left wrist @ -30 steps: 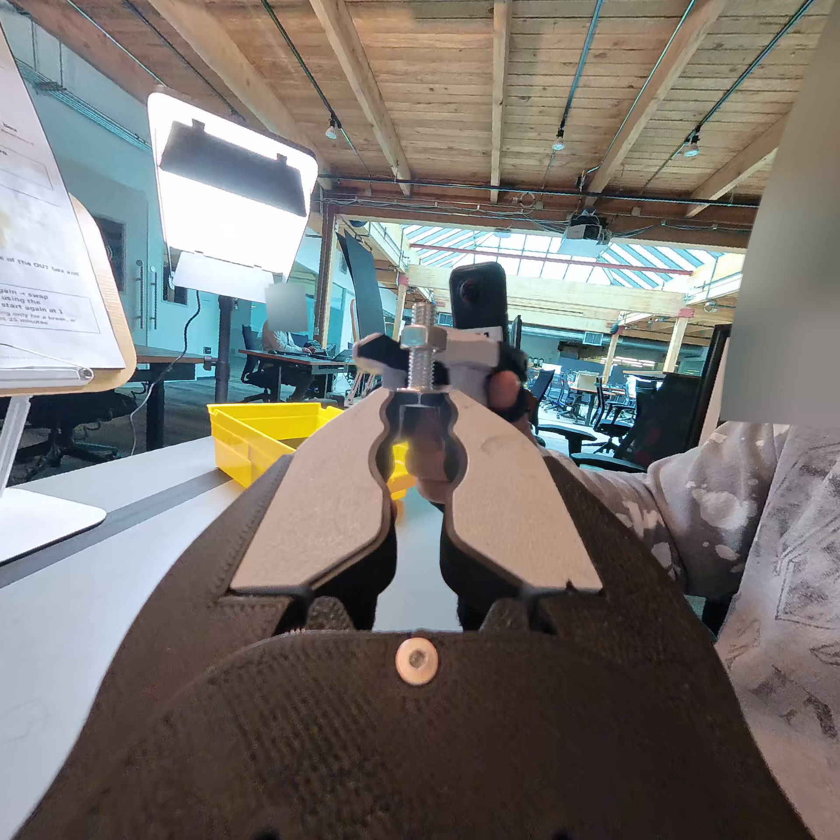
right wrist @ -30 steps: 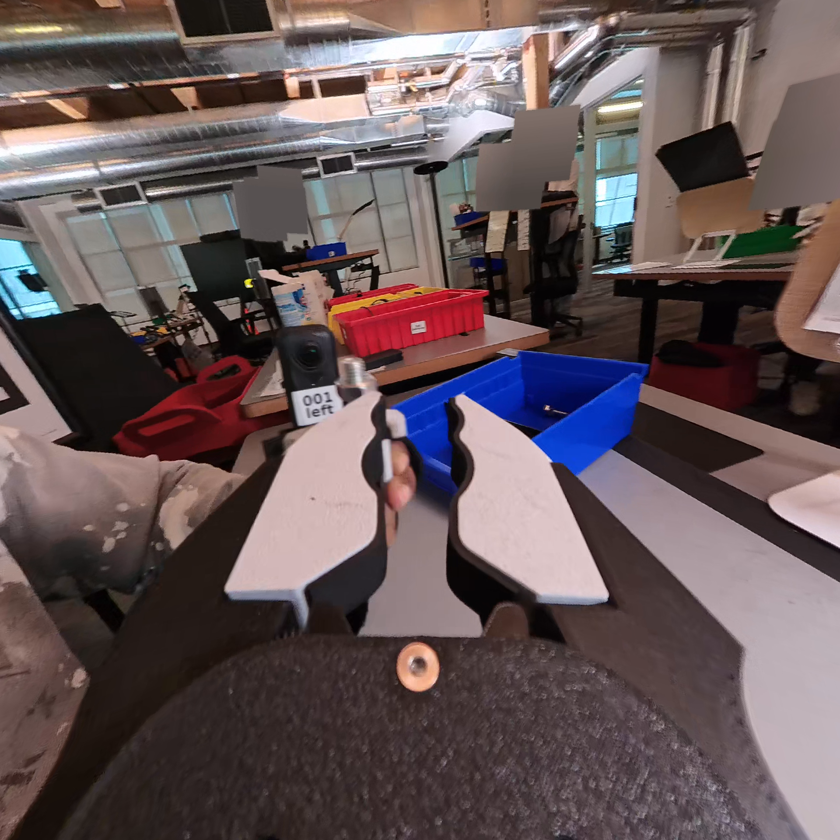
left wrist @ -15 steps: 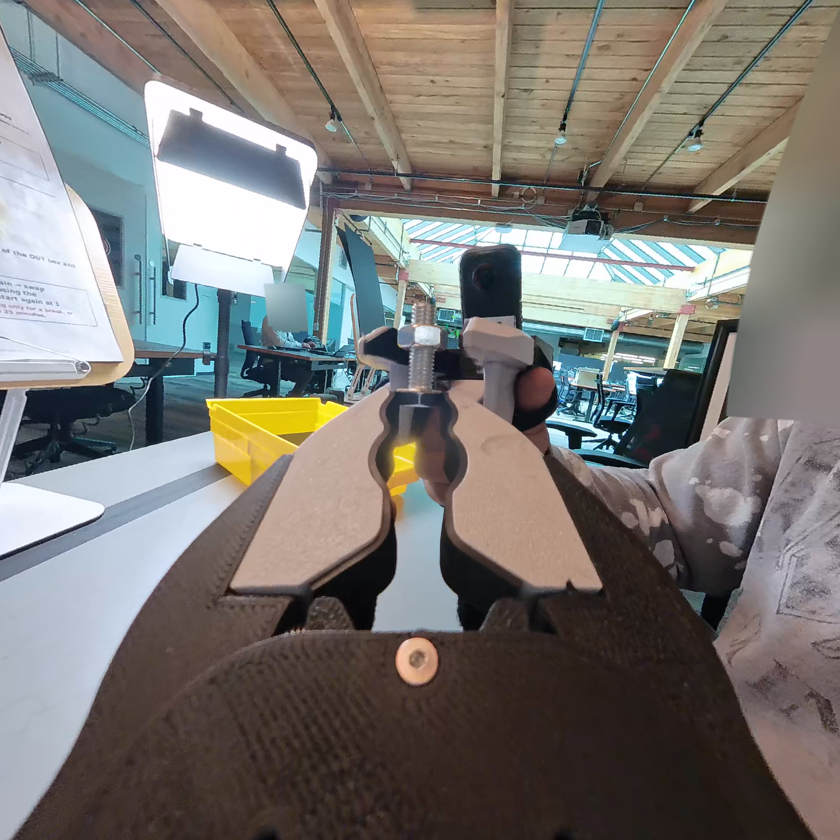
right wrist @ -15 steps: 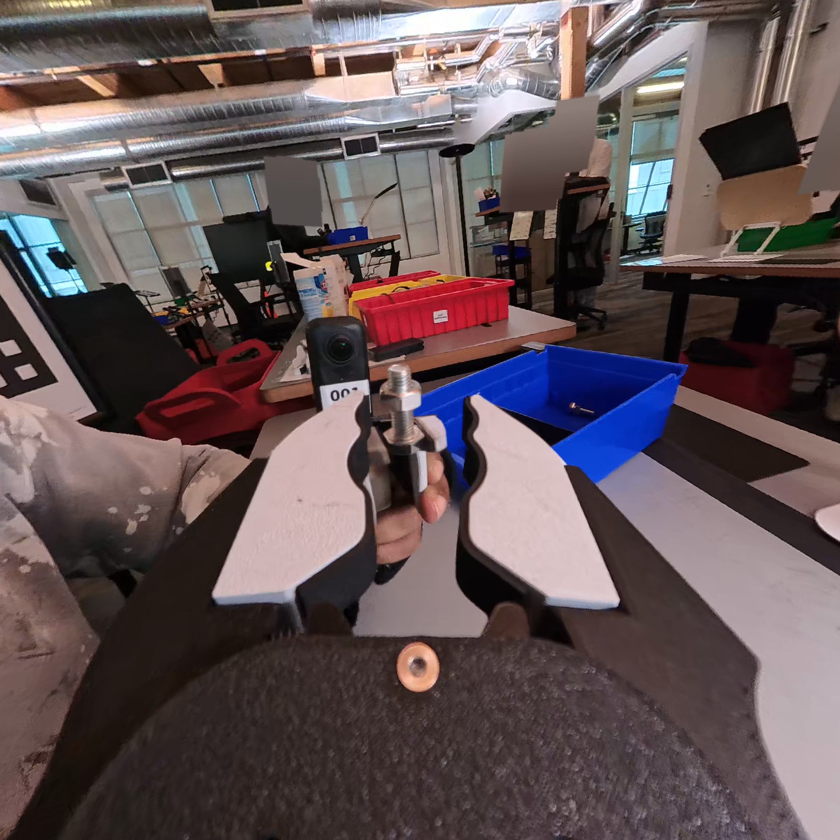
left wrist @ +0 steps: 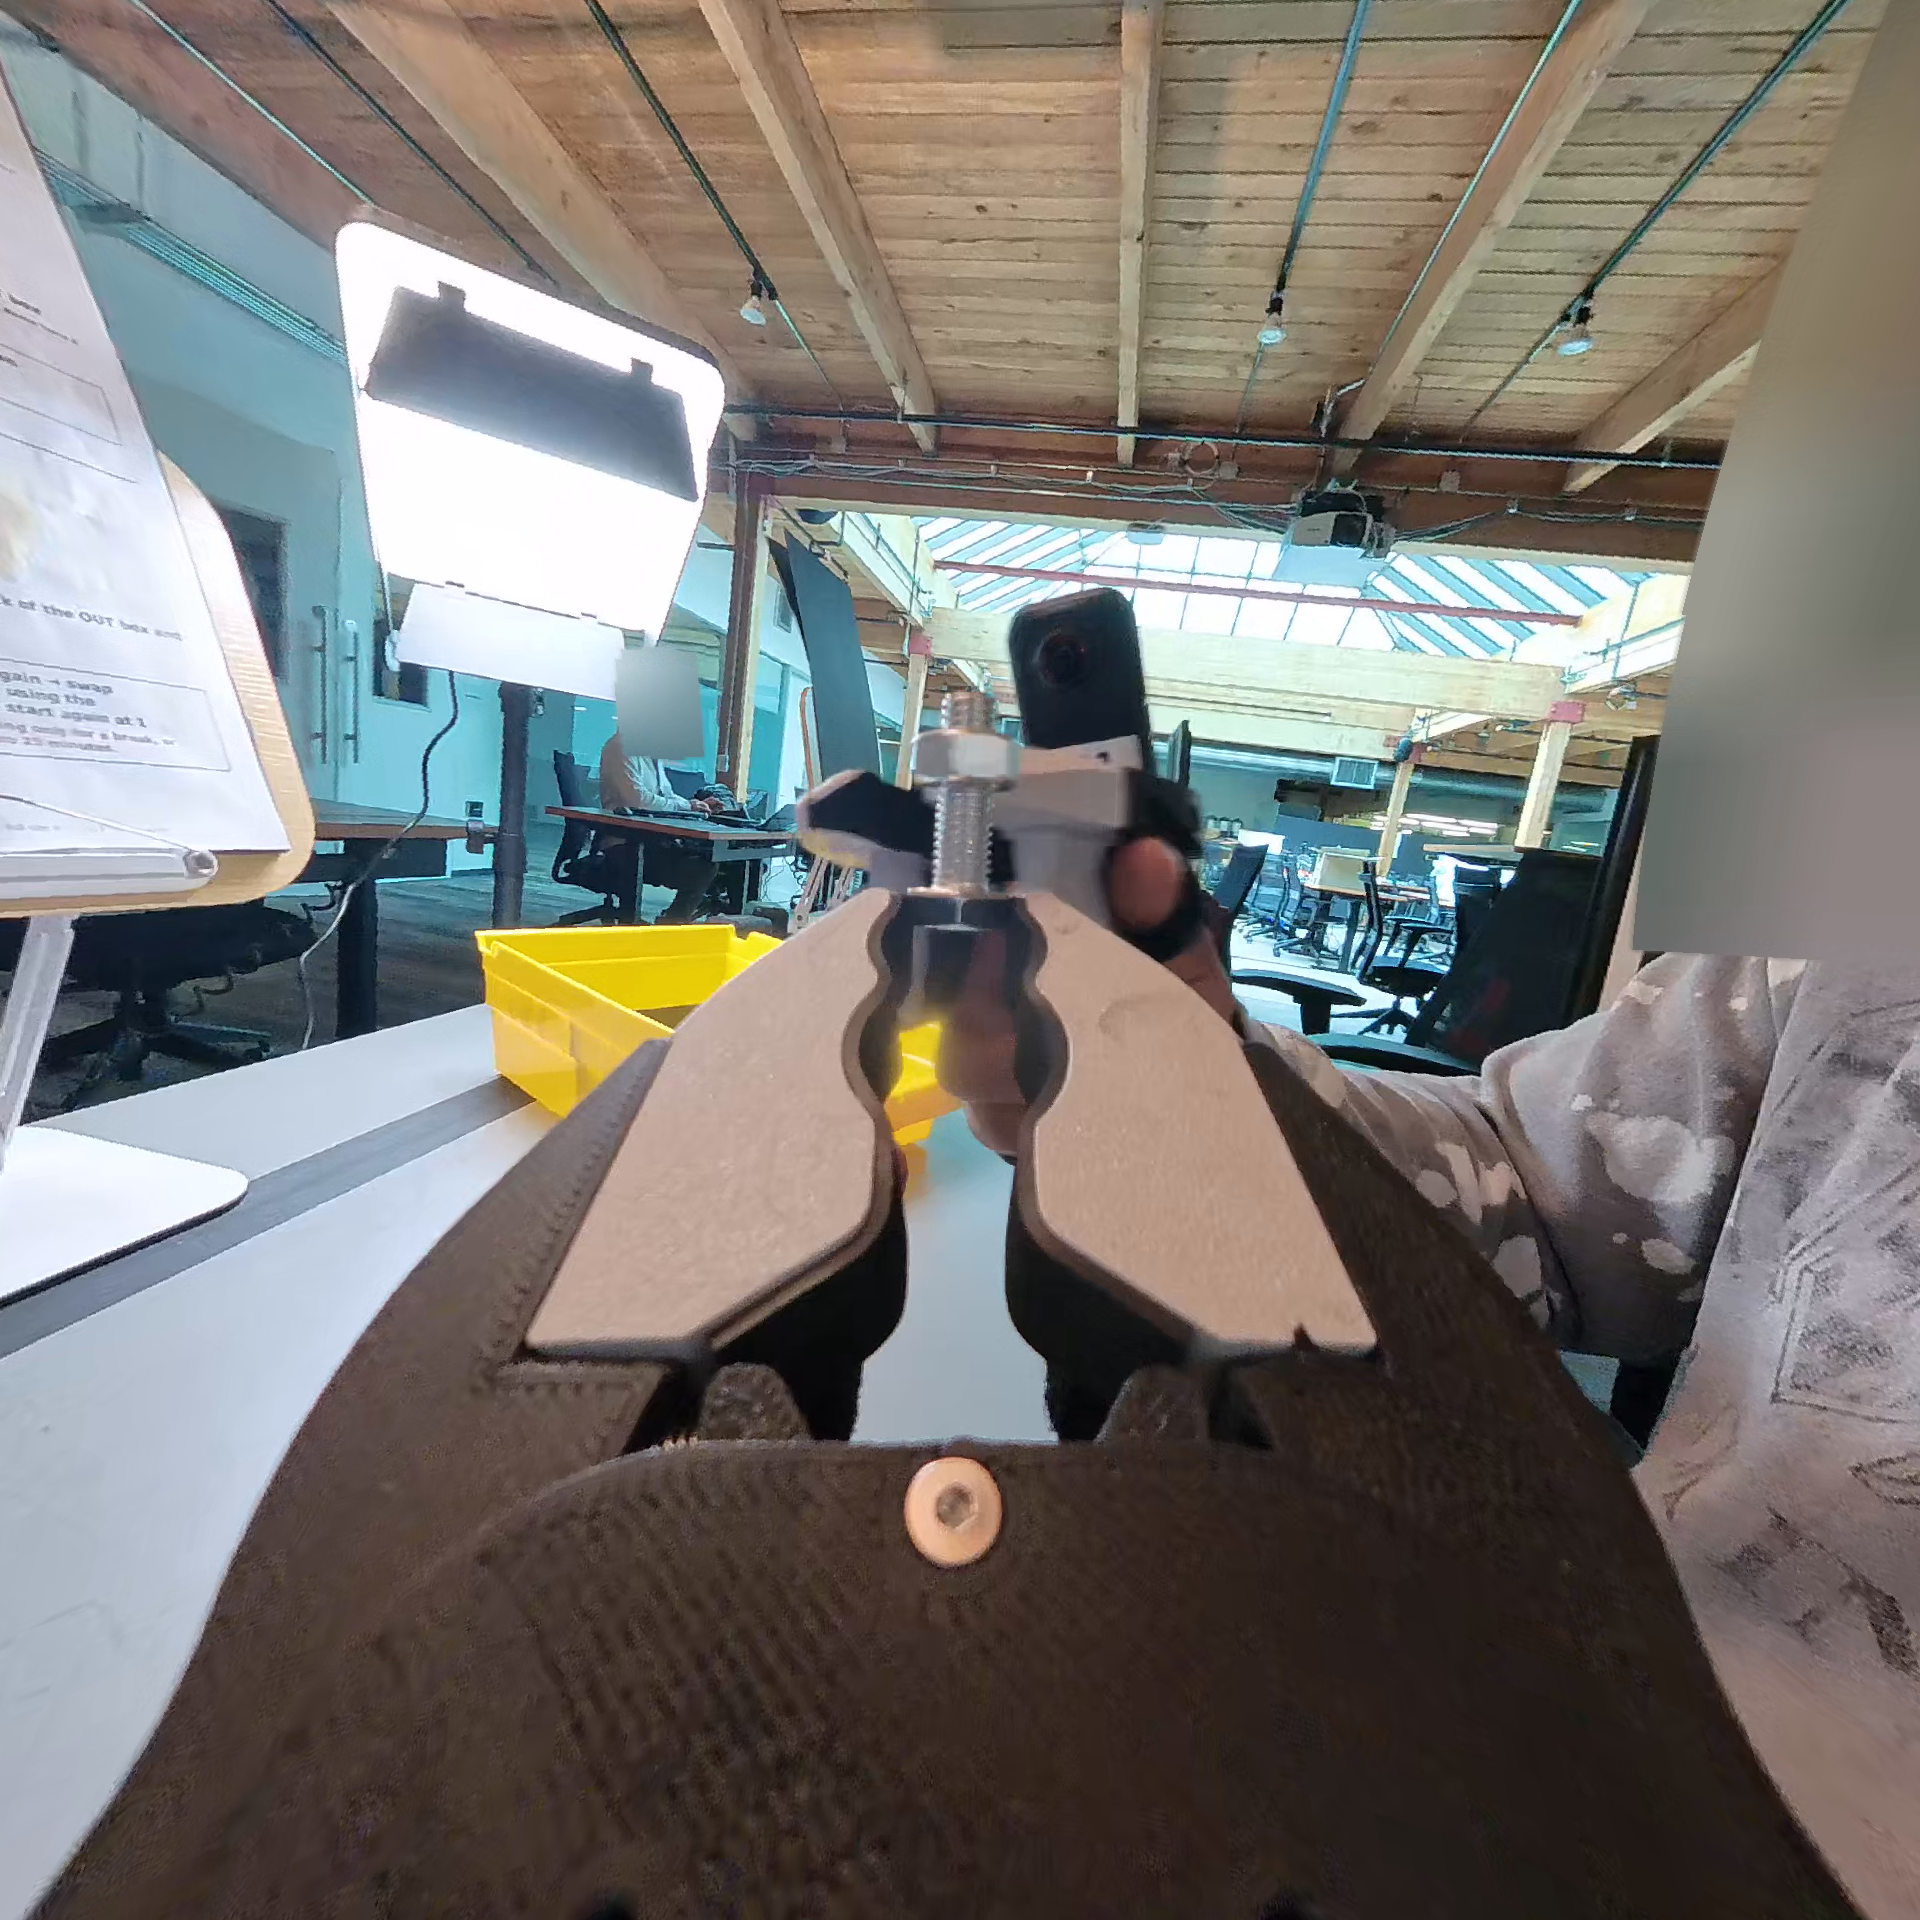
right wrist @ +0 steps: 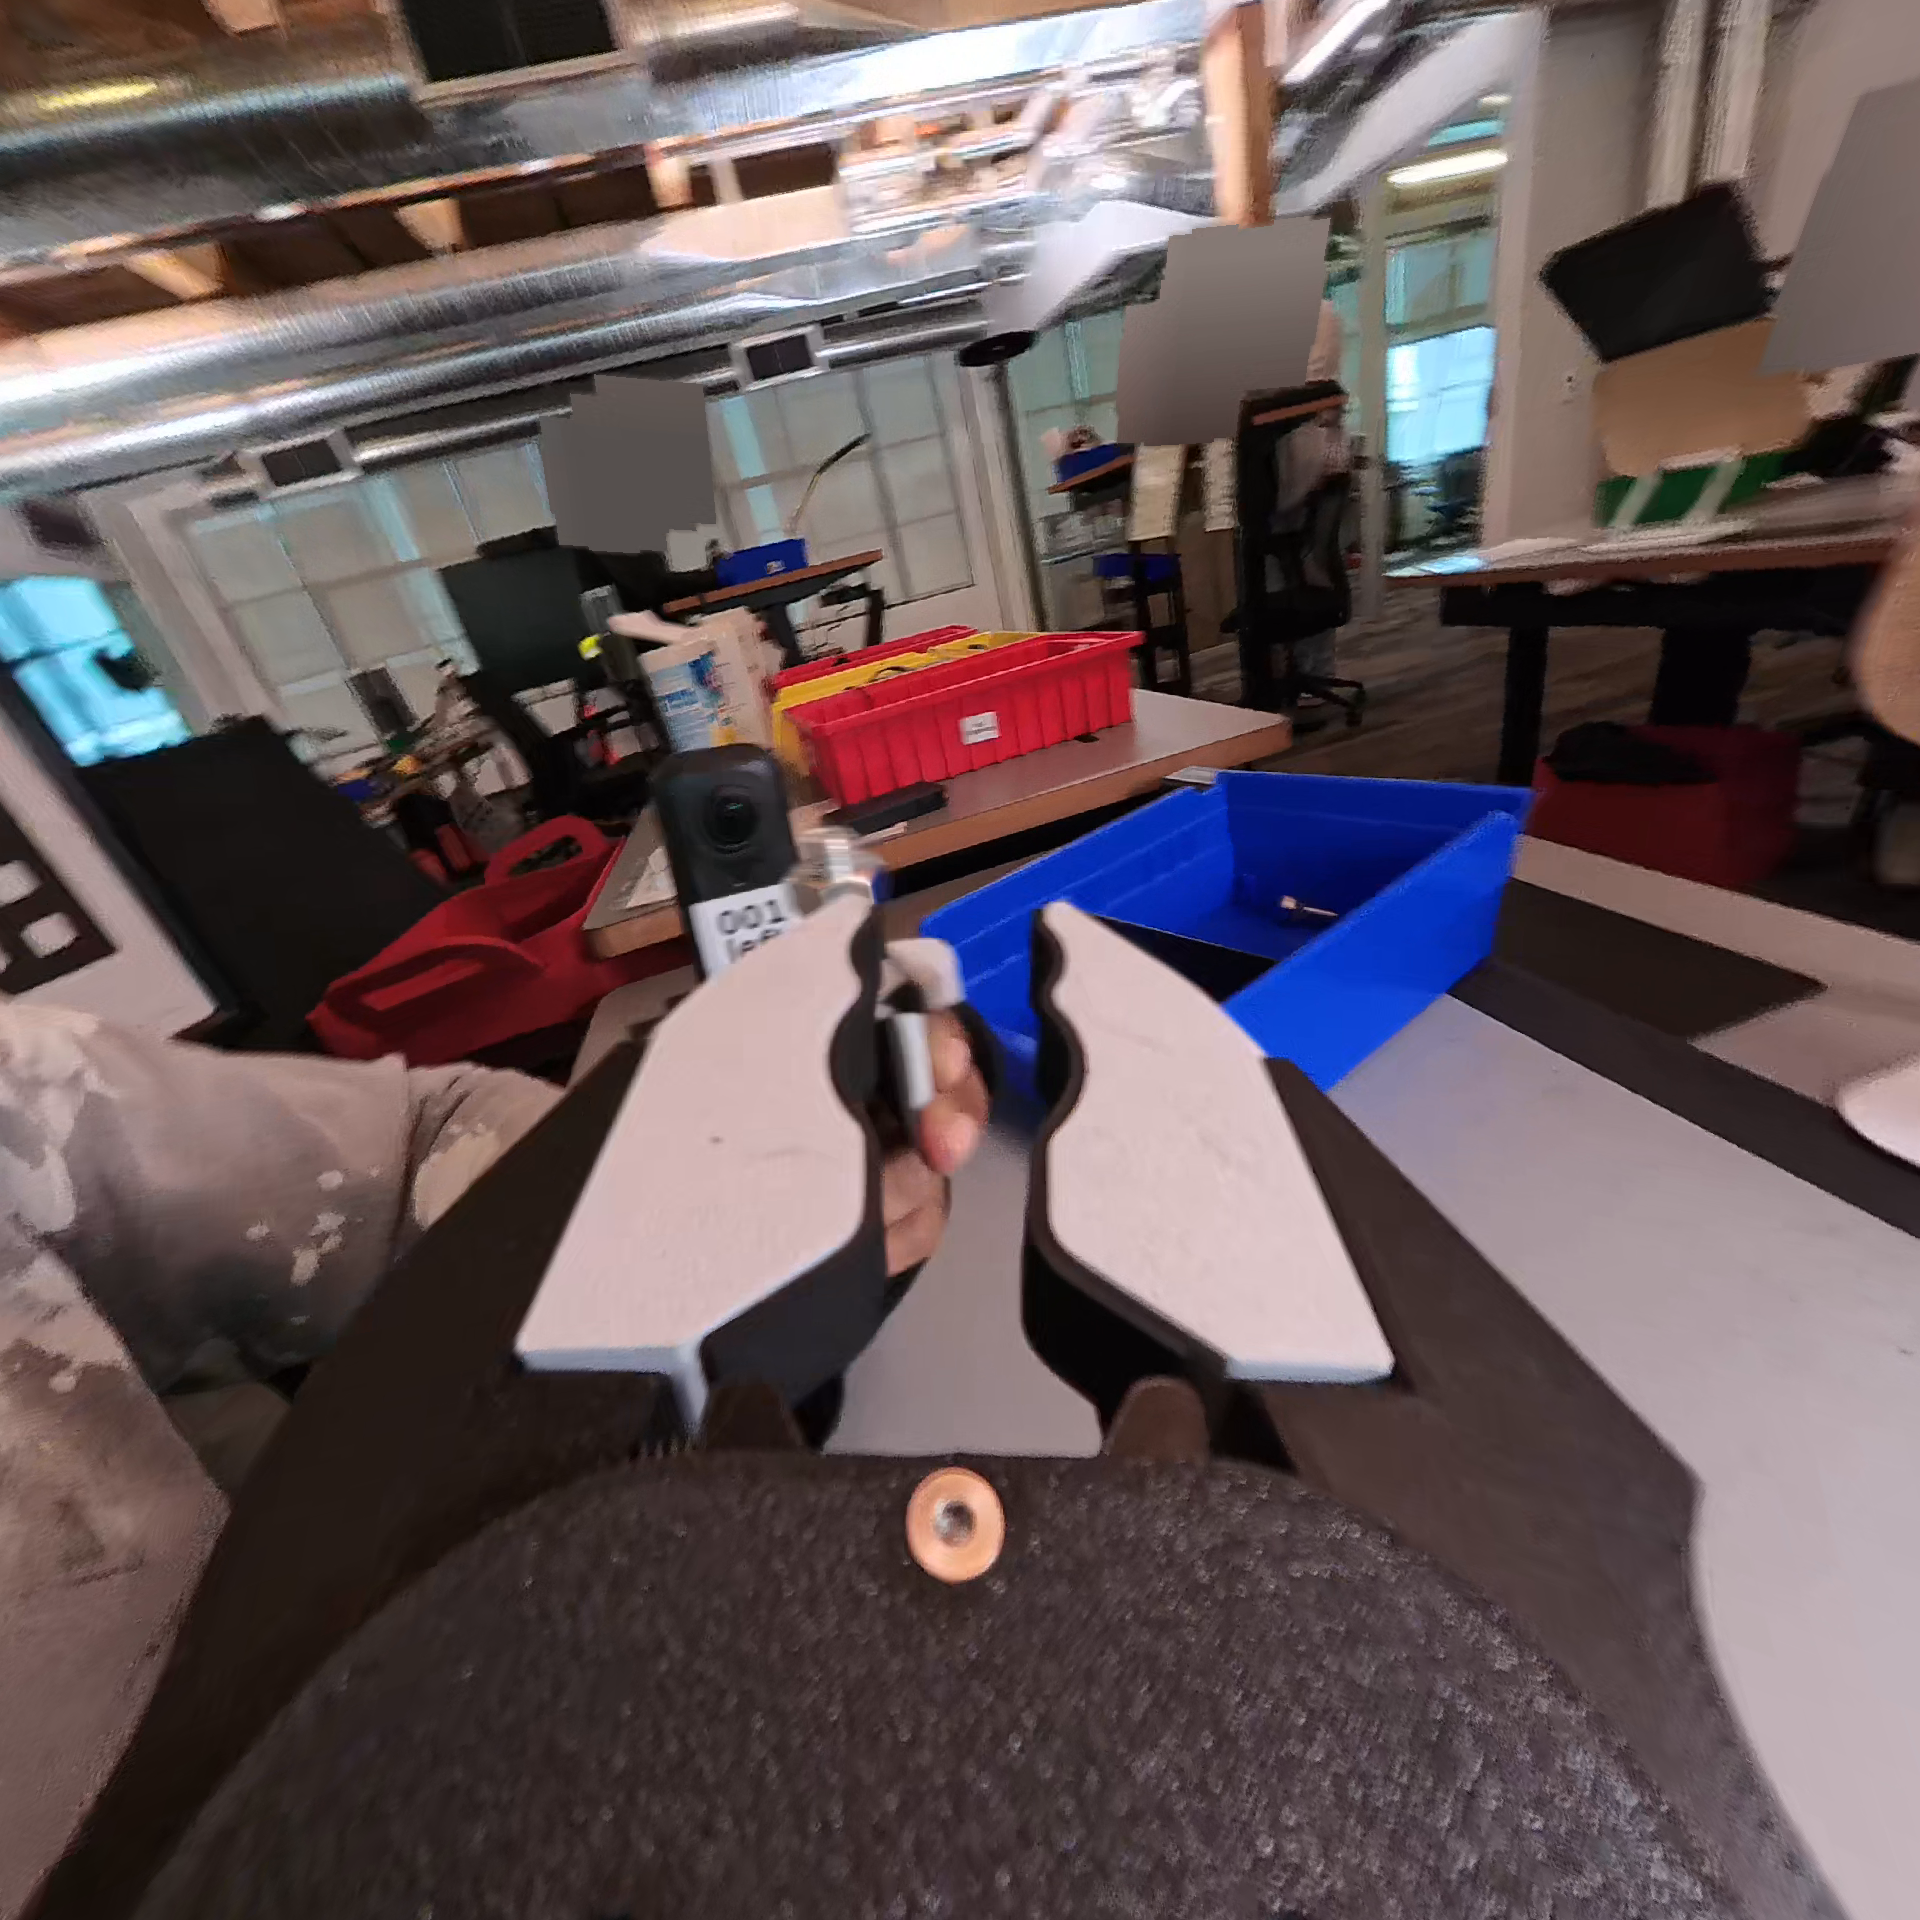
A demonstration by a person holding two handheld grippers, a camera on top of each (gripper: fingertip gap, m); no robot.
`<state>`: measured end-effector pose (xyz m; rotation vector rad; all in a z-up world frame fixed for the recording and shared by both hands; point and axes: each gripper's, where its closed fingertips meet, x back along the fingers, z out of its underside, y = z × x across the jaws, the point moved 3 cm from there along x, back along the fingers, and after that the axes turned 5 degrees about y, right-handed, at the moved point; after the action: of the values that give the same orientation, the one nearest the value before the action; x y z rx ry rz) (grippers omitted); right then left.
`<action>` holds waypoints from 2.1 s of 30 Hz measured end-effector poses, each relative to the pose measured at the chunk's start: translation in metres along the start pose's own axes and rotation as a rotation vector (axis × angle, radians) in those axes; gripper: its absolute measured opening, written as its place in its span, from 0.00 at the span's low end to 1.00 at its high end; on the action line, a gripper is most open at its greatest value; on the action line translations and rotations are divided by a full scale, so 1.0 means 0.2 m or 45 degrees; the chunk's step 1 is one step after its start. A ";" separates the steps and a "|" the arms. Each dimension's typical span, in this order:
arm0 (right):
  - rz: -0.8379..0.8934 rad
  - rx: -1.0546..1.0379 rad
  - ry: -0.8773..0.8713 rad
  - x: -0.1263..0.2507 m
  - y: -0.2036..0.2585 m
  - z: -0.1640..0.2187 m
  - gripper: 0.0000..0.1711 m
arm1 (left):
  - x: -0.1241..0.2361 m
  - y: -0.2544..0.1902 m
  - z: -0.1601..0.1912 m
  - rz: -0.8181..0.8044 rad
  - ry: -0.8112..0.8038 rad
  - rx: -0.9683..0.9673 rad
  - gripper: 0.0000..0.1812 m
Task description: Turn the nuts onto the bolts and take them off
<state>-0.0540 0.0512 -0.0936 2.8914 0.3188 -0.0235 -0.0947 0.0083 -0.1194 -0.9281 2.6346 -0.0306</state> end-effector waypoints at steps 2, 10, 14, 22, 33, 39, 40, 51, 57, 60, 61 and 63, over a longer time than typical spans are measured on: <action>0.031 -0.059 -0.032 0.03 -0.06 -0.01 0.13 | 0.00 -0.01 -0.01 -0.006 0.003 -0.024 0.10; -0.069 -0.019 -0.010 -0.01 0.04 -0.01 0.23 | -0.01 -0.01 0.01 -0.010 0.020 -0.024 0.10; 0.073 -0.051 -0.037 0.05 -0.08 -0.02 0.14 | -0.01 -0.03 -0.01 -0.001 0.015 -0.058 0.10; -0.052 0.020 0.007 -0.02 0.05 -0.01 0.24 | -0.01 -0.01 0.00 -0.037 0.009 -0.051 0.10; -0.051 0.022 -0.007 -0.02 0.07 -0.02 0.24 | -0.01 -0.01 0.00 -0.040 -0.007 -0.051 0.10; 0.105 -0.015 -0.045 0.04 -0.06 -0.04 0.12 | -0.02 -0.05 -0.02 -0.002 -0.015 -0.047 0.10; 0.089 -0.017 -0.037 0.04 -0.06 -0.04 0.14 | -0.02 -0.05 -0.02 0.002 -0.015 -0.046 0.10; 0.055 -0.001 -0.037 0.01 -0.01 -0.04 0.15 | 0.00 -0.03 -0.03 0.004 -0.033 -0.017 0.10; -0.022 0.025 -0.061 0.02 0.05 -0.06 0.24 | -0.01 -0.03 -0.02 -0.015 -0.021 -0.030 0.10; -0.057 0.046 -0.019 -0.02 0.09 -0.04 0.27 | -0.02 -0.04 -0.01 -0.007 -0.007 -0.044 0.10; -0.040 0.049 -0.019 -0.02 0.08 -0.04 0.27 | -0.02 -0.04 -0.01 -0.008 -0.004 -0.040 0.10; -0.020 0.023 -0.024 0.00 0.05 -0.05 0.25 | -0.01 -0.03 -0.01 -0.019 -0.011 -0.012 0.10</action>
<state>-0.0524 0.0441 -0.0825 2.9049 0.3396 -0.0571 -0.0908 0.0053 -0.1156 -0.9493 2.6222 -0.0178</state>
